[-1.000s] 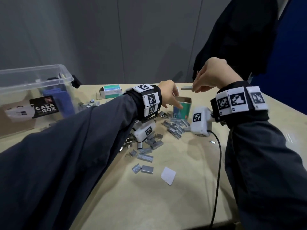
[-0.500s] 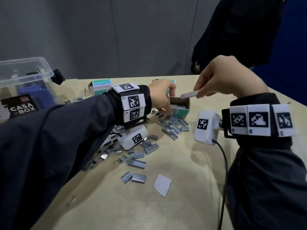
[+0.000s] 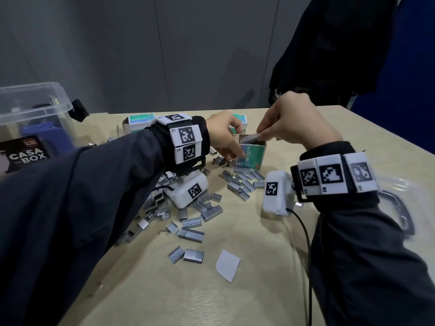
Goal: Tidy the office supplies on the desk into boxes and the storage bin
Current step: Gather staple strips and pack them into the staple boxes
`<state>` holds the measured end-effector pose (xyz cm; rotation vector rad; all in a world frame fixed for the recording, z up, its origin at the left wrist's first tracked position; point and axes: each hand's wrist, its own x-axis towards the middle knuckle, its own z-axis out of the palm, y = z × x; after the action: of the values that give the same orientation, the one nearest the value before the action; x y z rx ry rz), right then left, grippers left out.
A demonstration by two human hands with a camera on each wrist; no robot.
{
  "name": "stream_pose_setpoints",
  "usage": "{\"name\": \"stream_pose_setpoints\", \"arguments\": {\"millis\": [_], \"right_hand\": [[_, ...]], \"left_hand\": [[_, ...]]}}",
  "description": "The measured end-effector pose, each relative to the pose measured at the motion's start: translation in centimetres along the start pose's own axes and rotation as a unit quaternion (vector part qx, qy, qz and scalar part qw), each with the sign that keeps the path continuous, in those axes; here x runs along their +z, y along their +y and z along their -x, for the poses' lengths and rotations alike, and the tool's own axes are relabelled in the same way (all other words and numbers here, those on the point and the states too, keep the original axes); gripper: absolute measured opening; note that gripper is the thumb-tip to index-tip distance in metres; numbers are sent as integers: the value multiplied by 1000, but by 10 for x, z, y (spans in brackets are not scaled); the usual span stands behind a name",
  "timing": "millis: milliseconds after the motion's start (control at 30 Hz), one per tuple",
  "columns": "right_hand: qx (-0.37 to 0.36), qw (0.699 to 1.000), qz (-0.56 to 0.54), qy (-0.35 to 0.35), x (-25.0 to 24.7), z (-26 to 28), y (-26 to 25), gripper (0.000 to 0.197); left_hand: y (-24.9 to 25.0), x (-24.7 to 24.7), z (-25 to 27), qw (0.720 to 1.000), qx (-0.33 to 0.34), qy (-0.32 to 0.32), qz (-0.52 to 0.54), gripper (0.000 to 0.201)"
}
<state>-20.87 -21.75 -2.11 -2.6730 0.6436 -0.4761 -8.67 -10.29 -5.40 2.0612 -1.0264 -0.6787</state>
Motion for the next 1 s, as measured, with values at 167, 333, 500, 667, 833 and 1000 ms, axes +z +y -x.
{"name": "stream_pose_setpoints", "arguments": {"millis": [167,333,500,667,833,1000], "right_hand": [[4,997,72,-2,10,-6,2,17],[-37,982,186,-19,10,-11,-6,17],[-91,945,313,-26,14,-17,-22,28],[-110,929,352,-30,15,-18,-22,27],[-107,929,349,-68,16,-22,-20,30],[-65,953,288,-69,13,-25,-23,28]], "left_hand": [[0,-4,-4,1000,-13,-21,13,37],[0,-4,-6,1000,-9,-19,8,37],[-1,-5,-7,1000,-5,-21,5,33],[1,-5,-6,1000,-8,-25,1,31],[2,-4,-5,999,-16,-24,-15,31],[6,-29,3,995,-37,-38,-85,45]]}}
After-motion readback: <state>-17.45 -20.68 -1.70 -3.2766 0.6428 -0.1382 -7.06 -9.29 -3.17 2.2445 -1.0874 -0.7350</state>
